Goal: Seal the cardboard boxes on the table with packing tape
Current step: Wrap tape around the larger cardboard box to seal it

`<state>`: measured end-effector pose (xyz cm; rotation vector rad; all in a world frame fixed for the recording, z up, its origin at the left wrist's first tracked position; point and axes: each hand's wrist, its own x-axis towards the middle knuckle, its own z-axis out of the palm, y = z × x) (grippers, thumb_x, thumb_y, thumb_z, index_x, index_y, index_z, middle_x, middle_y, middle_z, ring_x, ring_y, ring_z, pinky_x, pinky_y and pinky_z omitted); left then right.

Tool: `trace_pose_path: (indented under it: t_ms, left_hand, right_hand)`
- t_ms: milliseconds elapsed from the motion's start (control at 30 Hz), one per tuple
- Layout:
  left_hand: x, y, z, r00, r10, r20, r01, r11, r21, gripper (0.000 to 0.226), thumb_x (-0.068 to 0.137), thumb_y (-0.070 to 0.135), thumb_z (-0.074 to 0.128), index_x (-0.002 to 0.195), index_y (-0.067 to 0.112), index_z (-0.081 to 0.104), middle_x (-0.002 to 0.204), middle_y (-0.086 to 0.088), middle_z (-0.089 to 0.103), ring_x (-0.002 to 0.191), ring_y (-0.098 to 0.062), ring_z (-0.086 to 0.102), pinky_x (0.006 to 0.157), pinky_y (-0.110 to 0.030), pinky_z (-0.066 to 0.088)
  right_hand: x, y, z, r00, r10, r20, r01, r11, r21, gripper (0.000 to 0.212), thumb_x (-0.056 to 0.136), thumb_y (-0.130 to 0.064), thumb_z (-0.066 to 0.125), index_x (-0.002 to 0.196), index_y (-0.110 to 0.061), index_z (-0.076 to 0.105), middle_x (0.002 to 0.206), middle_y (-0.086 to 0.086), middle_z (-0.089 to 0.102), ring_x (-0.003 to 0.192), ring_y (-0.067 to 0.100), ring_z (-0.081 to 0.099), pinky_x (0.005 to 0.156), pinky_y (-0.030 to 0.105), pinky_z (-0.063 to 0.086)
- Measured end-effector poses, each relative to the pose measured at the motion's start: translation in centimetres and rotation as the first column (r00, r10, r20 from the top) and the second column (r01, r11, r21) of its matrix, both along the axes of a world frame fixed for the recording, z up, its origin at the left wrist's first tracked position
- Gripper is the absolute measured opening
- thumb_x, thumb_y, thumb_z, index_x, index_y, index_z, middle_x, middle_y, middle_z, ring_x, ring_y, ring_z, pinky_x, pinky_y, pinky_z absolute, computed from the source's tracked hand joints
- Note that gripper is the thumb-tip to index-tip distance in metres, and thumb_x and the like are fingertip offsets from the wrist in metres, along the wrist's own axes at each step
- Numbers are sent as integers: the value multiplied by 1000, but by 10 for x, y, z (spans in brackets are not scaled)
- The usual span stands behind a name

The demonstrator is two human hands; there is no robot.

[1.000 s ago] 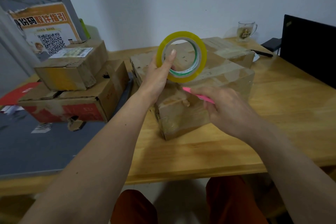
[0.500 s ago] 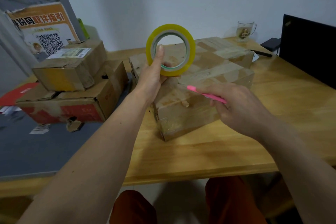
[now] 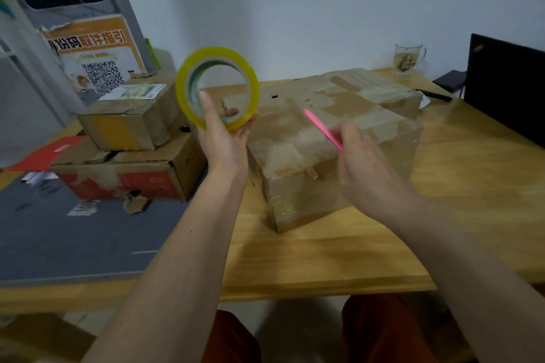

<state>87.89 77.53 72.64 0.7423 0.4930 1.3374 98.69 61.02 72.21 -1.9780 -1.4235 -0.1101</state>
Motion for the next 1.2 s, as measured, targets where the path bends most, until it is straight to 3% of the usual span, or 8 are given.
trace_pose_path:
  t_ms: [100, 233, 367, 533, 633, 800, 933, 1200]
  left_hand:
    - [-10, -5, -3, 994, 90, 55, -89, 996, -26, 54, 99, 49, 51, 138, 12, 46, 103, -10, 66, 89, -28, 70, 77, -36, 57]
    - [-23, -10, -7, 976, 157, 150, -147, 987, -70, 53, 98, 47, 55, 137, 12, 50, 85, -7, 66, 85, -29, 67, 74, -35, 58]
    - [-29, -12, -14, 977, 145, 155, -134, 988, -82, 55, 98, 46, 55, 137, 7, 51, 107, -19, 55, 98, -36, 57, 73, -36, 58]
    - [-31, -13, -9, 972, 98, 212, -75, 991, -115, 42, 96, 52, 56, 105, 12, 62, 78, -11, 70, 72, -29, 70, 72, -39, 58]
    - [-35, -4, 3, 957, 71, 282, -36, 991, -126, 46, 94, 55, 57, 106, 11, 59, 72, -12, 74, 67, -28, 72, 71, -42, 59]
    - [-31, -8, 7, 983, 12, 182, -3, 999, -50, 47, 95, 54, 54, 110, 10, 59, 76, -9, 73, 68, -24, 70, 67, -35, 57]
    - [-7, -27, 1, 997, -50, 61, 52, 998, -27, 40, 99, 49, 52, 106, 11, 61, 85, -8, 67, 71, -22, 67, 64, -34, 55]
    - [31, -42, 11, 995, -82, -63, 84, 996, 29, 54, 98, 45, 55, 138, 8, 48, 102, -16, 55, 84, -29, 60, 68, -39, 57]
  right_hand:
    - [-22, 18, 4, 990, 140, -13, -140, 989, -51, 50, 95, 0, 43, 140, -21, 35, 81, -6, 50, 60, 8, 49, 46, 18, 42]
    - [-38, 35, -3, 948, 270, 170, -240, 955, -174, 37, 96, -3, 40, 131, -16, 44, 86, -8, 45, 81, 14, 46, 75, 20, 34]
    - [-26, 34, -1, 971, 187, 146, -150, 960, -235, 15, 98, -9, 39, 104, -16, 51, 84, -5, 48, 79, 16, 48, 70, 25, 35]
    - [-17, 31, -1, 955, 194, 226, -126, 950, -284, 26, 100, -10, 35, 120, -11, 50, 113, 5, 56, 109, 23, 52, 99, 31, 38]
    - [-7, 22, 1, 948, 216, 234, -136, 939, -317, 31, 99, -8, 37, 126, -17, 49, 120, 3, 56, 112, 22, 53, 94, 35, 44]
    - [29, 1, 0, 970, -228, 83, 234, 969, -77, 43, 98, -7, 42, 132, -33, 46, 80, -2, 55, 58, 13, 55, 43, 25, 41]
    - [69, -18, -8, 848, -530, 5, 529, 848, 37, 36, 101, -14, 40, 137, -15, 42, 85, 4, 55, 64, 23, 47, 56, 35, 33]
    - [114, -47, -52, 658, -728, -191, 674, 683, -281, 31, 95, -6, 44, 125, -4, 43, 122, 21, 51, 108, 42, 52, 77, 42, 38]
